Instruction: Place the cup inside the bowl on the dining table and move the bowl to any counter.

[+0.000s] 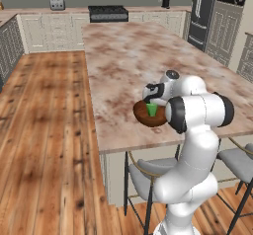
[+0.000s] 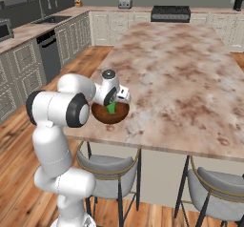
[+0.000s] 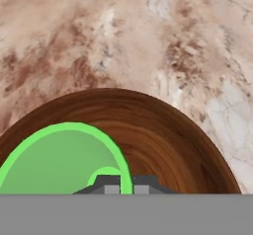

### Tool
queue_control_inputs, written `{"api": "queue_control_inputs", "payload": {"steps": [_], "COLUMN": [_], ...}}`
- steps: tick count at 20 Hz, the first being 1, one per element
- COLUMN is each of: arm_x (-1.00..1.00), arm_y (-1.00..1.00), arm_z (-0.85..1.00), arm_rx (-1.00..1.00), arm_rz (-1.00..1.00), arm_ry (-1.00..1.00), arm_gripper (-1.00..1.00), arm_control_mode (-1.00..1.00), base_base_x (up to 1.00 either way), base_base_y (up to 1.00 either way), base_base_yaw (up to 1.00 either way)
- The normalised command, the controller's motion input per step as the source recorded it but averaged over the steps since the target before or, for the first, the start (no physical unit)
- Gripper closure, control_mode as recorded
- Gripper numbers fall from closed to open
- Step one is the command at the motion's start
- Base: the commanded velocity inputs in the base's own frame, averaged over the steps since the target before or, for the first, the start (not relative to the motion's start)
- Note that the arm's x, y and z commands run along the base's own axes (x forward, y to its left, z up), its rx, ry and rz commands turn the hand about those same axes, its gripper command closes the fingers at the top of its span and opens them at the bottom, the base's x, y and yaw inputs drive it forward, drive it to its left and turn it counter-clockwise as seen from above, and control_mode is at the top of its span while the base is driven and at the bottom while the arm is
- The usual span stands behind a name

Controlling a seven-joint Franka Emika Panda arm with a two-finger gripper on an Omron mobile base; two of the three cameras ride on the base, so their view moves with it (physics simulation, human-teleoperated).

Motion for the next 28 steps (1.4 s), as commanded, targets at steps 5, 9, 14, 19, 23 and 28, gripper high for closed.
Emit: {"api": "queue_control_inputs", "payload": {"steps": [5,9,14,19,23,28], "arm_x": [0.0,0.0,0.0,0.0,0.0,0.0], "arm_y": [0.0,0.0,0.04,0.0,0.05,0.0], "arm_z": [-0.16,-0.22,-0.09,0.0,-0.05,-0.03], "arm_rx": [0.0,0.0,0.0,0.0,0.0,0.02], "arm_rz": [0.0,0.0,0.0,0.0,0.0,0.0], "arm_ry": [0.0,0.0,0.0,0.0,0.0,0.0], "arm_gripper": [1.0,1.0,1.0,1.0,-1.0,-1.0], "arm_control_mode": [-1.0,-1.0,-1.0,-1.0,-1.0,-1.0], "base_base_x": [0.0,0.0,0.0,0.0,0.0,0.0], "base_base_y": [0.0,0.0,0.0,0.0,0.0,0.0], "base_base_yaw": [0.0,0.0,0.0,0.0,0.0,0.0]}}
